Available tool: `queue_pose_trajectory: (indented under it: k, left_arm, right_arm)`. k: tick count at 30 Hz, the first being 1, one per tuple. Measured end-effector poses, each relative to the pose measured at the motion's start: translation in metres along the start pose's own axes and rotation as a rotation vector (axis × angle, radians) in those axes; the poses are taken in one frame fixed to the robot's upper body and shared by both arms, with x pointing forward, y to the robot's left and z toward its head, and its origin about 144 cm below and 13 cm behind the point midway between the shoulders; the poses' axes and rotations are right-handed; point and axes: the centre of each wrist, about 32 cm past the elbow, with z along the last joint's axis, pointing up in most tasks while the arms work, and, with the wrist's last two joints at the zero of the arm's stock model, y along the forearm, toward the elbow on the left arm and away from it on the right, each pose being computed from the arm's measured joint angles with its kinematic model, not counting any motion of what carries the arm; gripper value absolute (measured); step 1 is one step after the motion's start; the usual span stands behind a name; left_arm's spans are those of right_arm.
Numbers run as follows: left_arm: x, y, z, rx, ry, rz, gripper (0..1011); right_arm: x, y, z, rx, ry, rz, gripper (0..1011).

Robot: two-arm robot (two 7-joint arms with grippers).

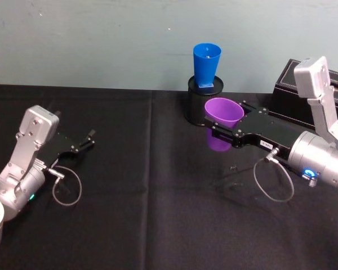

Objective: Pick up one cup with a gripper and tap it against the other cup.

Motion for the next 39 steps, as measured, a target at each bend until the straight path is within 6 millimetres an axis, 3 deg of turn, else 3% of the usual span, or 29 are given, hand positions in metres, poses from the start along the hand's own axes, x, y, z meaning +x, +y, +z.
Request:
queue_pose_trajectory:
  k: [27,39]
  left_arm:
    - [0.000,0.000,0.000,0.000,0.000,0.000,1004]
    - [0.000,0.000,0.000,0.000,0.000,0.000,1005]
  right_arm:
    - [0.000,0.001,0.000,0.001,-0.001,0.003,726]
    - [0.015,0.025,0.020,0.039,-0.010,0.016,726]
